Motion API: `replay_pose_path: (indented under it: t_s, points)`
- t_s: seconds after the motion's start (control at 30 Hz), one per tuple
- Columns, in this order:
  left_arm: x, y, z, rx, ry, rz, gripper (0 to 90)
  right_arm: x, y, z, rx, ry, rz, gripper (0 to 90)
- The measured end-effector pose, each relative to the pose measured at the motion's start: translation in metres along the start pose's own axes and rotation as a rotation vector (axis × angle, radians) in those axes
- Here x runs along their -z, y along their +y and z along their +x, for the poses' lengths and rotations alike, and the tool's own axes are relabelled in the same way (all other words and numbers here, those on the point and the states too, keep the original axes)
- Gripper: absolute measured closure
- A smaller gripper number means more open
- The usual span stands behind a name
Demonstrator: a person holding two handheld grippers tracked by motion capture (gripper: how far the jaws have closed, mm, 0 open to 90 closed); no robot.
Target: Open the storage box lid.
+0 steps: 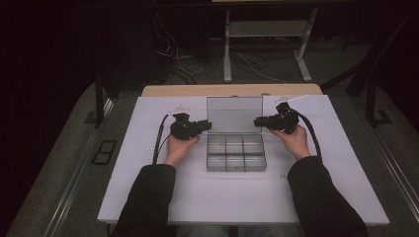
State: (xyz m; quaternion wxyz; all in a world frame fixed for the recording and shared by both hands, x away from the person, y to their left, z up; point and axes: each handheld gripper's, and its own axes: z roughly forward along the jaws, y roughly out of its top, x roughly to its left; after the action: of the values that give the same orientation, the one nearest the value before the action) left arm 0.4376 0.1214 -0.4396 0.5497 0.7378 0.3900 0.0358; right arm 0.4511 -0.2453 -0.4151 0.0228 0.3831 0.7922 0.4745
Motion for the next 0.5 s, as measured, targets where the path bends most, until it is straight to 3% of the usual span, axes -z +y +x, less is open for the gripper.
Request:
replay_pose_path:
  t_s: [0.23,0.5]
  points:
    - [-0.003,-0.0012,-0.0022,0.002,-0.011,-0.003,75.4,-0.001,-0.0004,-0.0005,-0.003,-0.008,0.0,70.5]
    - [-0.004,-0.0024,-0.0015,0.023,-0.004,-0.007,75.2,-0.0029,-0.0016,-0.0008,-0.02,-0.023,0.005,68.0]
